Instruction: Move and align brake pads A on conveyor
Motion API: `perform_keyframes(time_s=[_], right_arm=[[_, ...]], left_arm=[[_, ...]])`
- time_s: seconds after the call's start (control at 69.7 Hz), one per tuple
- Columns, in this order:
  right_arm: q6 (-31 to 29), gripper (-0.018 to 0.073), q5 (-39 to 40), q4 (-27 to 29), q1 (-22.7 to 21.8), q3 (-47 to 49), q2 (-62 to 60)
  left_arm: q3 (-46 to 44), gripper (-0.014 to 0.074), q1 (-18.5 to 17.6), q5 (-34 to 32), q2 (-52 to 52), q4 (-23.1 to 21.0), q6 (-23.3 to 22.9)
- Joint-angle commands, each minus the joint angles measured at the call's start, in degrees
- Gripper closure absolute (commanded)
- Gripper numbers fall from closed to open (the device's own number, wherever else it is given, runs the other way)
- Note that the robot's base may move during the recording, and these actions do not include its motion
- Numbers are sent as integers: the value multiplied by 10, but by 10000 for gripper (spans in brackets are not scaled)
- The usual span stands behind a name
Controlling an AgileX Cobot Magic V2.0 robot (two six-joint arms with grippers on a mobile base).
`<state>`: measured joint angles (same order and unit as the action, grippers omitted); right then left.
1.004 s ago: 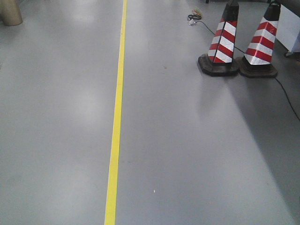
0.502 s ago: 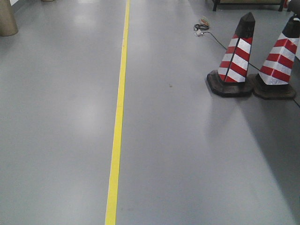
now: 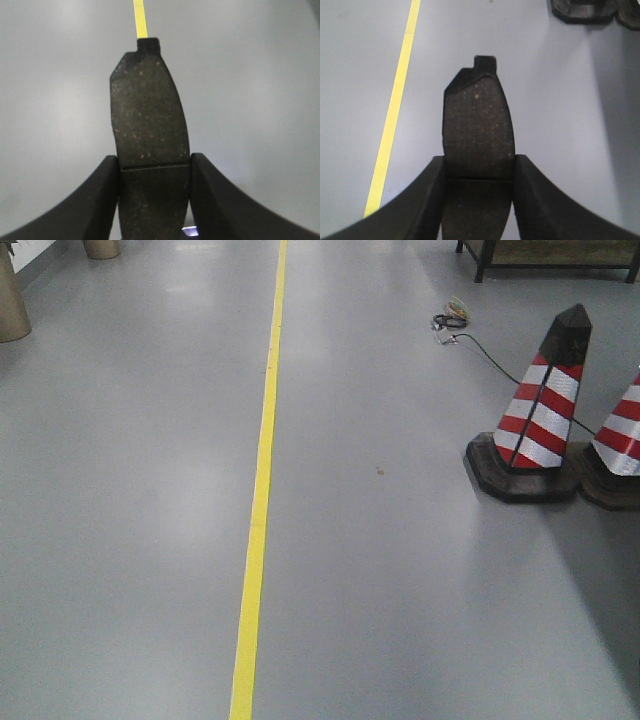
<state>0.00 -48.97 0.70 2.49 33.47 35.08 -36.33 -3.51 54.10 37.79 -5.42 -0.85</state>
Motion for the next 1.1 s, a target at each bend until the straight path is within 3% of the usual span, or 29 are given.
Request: perform_keyframes(time_s=[0.0,1.09], right_arm=[[0,552,42,-3,-2,17,-1],[0,552,42,-3,-2,17,-1]], left_arm=[[-15,603,-1,-40,0,-7,-5],[-15,603,-1,-40,0,-7,-5]])
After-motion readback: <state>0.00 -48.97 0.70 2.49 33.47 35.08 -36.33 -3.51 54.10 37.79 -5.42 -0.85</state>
